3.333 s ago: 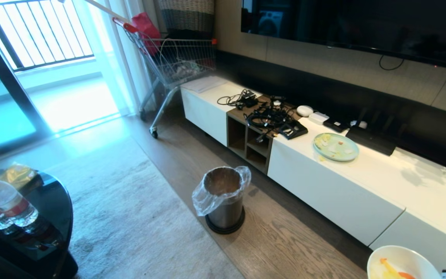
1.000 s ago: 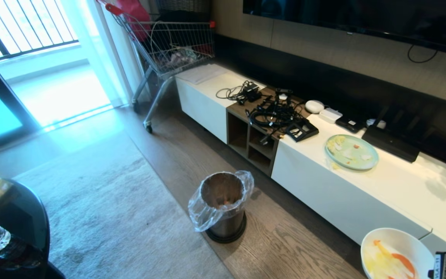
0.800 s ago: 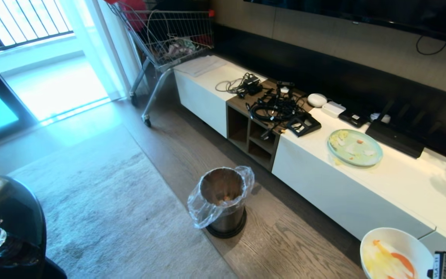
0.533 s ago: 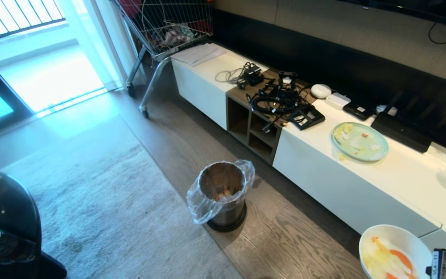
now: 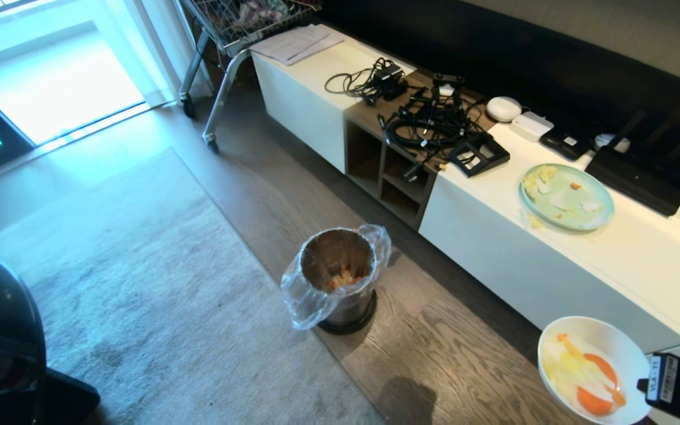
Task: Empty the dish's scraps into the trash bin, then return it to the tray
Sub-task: Move the bowl over the trash can
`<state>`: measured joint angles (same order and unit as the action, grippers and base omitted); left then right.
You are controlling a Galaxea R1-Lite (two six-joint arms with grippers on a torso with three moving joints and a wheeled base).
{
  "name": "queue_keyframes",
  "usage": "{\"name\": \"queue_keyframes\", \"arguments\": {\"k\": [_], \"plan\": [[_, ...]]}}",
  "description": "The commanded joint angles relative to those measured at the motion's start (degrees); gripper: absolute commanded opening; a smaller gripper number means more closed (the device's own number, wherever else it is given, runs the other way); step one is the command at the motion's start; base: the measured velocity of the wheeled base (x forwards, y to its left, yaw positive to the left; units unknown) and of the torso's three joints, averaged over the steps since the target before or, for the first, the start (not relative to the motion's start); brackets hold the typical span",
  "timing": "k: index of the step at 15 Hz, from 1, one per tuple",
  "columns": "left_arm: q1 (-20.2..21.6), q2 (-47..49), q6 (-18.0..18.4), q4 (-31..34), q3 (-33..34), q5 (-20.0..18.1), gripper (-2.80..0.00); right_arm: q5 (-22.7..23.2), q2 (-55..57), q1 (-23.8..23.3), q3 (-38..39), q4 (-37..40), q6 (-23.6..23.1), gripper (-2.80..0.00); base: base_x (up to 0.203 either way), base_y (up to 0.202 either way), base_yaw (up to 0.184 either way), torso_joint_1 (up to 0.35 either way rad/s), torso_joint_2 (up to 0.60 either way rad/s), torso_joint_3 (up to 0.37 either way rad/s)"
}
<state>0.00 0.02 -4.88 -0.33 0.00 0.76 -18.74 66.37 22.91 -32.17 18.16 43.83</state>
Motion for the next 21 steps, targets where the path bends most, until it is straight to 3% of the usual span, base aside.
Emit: {"name": "queue_keyframes", "arguments": {"k": [1,10,21], "plan": [[0.00,-0.02,-0.09,-0.02,0.00,0.03,-2.80,-0.07,0.71,0.36,-2.22,0.12,0.15,-2.80,0.000,0.000,0.000,0.002,0.00,-0.198],[0.00,-0.02,-0.13,-0.02,0.00,0.03,-2.80,0.30,3.70,0.65,-3.98,-6.77,-7.10,-2.80,0.000,0.000,0.000,0.002,0.00,-0.198],[0.00,-0.02,-0.13,-0.02,0.00,0.03,-2.80,0.58,7.19,0.82,-12.87,-9.55,-7.17,-2.80,0.000,0.000,0.000,0.002,0.00,-0.196]]}}
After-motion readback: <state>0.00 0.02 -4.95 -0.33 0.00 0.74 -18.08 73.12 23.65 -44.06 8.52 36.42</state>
